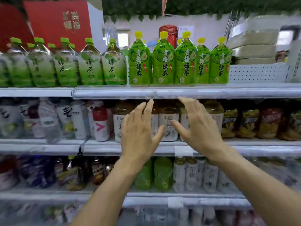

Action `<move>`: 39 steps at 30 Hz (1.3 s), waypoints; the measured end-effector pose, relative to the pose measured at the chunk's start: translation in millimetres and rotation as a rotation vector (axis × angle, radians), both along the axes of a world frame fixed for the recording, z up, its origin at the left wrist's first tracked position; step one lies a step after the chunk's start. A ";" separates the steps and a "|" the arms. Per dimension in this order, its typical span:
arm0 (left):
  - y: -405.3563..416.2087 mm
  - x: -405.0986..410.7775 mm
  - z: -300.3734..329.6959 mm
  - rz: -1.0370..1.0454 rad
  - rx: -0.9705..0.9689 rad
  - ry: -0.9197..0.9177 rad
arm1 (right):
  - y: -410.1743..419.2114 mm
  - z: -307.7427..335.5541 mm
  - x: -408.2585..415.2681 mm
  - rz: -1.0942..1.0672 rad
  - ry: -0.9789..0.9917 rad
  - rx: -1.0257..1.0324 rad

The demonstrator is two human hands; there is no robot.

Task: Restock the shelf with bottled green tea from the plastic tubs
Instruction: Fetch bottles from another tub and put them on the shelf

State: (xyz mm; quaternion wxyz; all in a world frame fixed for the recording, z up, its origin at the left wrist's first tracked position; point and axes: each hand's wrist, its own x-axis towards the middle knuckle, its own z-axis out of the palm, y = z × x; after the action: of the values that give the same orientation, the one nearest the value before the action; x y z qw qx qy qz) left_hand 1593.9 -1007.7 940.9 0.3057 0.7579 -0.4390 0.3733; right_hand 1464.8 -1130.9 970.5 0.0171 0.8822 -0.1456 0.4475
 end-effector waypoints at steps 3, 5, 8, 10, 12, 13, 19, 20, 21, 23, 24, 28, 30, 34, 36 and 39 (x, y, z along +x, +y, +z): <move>51.6 -12.4 -31.3 0.037 0.020 0.063 | 34.6 -31.9 -5.4 0.052 0.056 -0.022; 88.8 -12.0 -53.3 0.089 0.082 0.102 | 58.5 -53.2 -1.1 0.087 0.094 -0.005; 146.8 -0.6 -83.1 0.192 0.179 0.171 | 98.3 -85.8 16.0 0.156 0.162 0.043; 185.6 11.2 -97.6 0.253 0.234 0.254 | 128.1 -106.1 32.4 0.189 0.229 0.086; 223.8 27.9 -109.3 0.302 0.293 0.330 | 159.4 -122.9 52.8 0.218 0.305 0.131; 243.9 38.0 -114.8 0.325 0.324 0.364 | 175.6 -130.2 64.8 0.230 0.342 0.150; 390.3 121.7 -153.3 0.400 0.399 0.590 | 289.1 -173.2 161.5 0.299 0.510 0.268; 420.0 137.7 -161.9 0.410 0.407 0.652 | 312.4 -181.5 180.0 0.312 0.528 0.300; 451.8 154.1 -172.1 0.422 0.419 0.718 | 336.7 -190.4 198.5 0.326 0.547 0.333; 515.3 184.3 -193.7 0.461 0.432 0.829 | 385.2 -209.4 235.9 0.355 0.592 0.395; 546.0 198.4 -204.4 0.486 0.429 0.877 | 409.3 -219.4 254.1 0.369 0.616 0.427; 638.5 248.6 -233.3 0.534 0.413 1.006 | 489.3 -258.7 310.2 0.390 0.714 0.577; 666.5 269.9 -244.1 0.521 0.393 1.064 | 516.4 -276.1 331.2 0.393 0.760 0.637; 703.1 312.8 -275.2 0.474 0.352 1.194 | 551.6 -302.6 374.2 0.380 0.819 0.744; 716.4 334.8 -291.9 0.452 0.333 1.258 | 565.4 -318.9 397.4 0.367 0.850 0.797; 732.9 371.7 -322.7 0.453 0.320 1.344 | 582.5 -346.9 436.9 0.320 0.896 0.859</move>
State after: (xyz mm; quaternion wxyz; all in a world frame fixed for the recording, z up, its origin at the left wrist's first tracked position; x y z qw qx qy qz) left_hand 1965.6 -274.9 618.2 0.3100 0.9313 -0.0377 -0.1877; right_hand 1901.8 -548.4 623.6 -0.3457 0.9227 -0.1573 -0.0657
